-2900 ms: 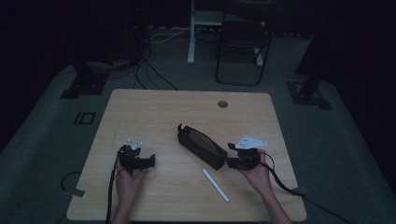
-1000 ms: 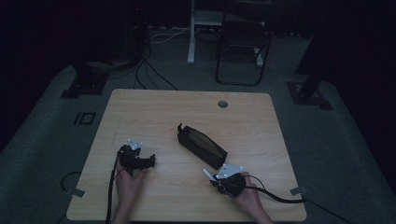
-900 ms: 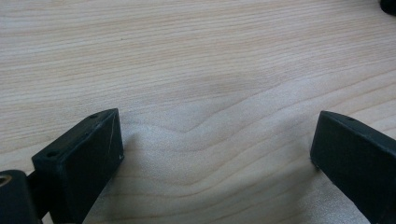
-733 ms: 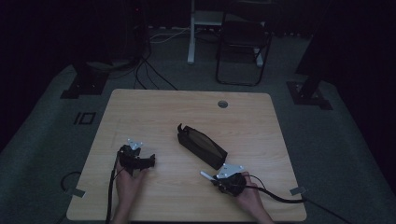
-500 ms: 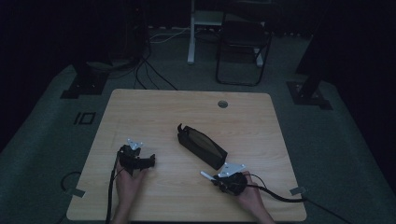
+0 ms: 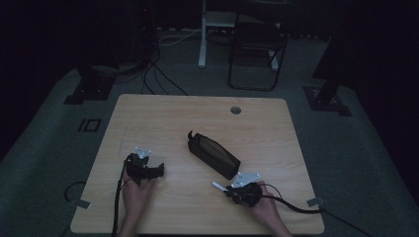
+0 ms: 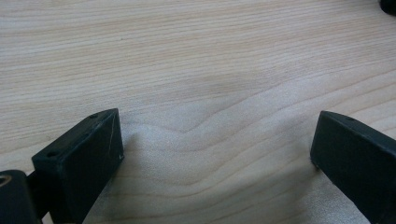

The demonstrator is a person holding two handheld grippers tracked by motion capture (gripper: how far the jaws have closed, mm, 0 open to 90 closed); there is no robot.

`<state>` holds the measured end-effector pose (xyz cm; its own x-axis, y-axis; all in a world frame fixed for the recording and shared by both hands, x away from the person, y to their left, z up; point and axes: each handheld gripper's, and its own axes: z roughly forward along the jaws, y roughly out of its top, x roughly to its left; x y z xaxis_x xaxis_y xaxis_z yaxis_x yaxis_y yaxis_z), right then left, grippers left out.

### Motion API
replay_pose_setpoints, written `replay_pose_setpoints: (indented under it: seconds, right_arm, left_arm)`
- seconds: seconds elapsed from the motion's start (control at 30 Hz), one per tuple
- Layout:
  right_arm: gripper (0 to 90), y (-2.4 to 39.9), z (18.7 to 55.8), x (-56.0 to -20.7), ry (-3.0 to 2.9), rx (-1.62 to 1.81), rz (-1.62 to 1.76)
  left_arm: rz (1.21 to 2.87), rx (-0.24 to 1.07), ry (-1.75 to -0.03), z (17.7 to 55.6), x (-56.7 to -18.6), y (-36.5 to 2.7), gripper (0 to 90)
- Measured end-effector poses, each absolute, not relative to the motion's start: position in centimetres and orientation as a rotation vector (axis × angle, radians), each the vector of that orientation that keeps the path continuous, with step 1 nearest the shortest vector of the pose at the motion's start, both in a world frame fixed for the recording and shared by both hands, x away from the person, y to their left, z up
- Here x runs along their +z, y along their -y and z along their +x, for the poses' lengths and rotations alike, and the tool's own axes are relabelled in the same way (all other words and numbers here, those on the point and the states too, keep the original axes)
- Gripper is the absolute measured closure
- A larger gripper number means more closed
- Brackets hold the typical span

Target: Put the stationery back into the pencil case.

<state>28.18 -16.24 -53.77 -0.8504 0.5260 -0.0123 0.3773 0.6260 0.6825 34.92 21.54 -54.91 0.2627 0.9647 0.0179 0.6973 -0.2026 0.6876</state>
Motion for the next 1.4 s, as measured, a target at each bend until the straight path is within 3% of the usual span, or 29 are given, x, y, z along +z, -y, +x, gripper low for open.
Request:
replay_pose_setpoints:
  seconds: [1.4]
  right_arm:
    - [78.9, 17.1, 27.4, -51.3, -2.593, 1.084, 0.725]
  left_arm:
    - [1.974, 0.617, -1.499, 34.9, -54.9, -21.5, 2.8]
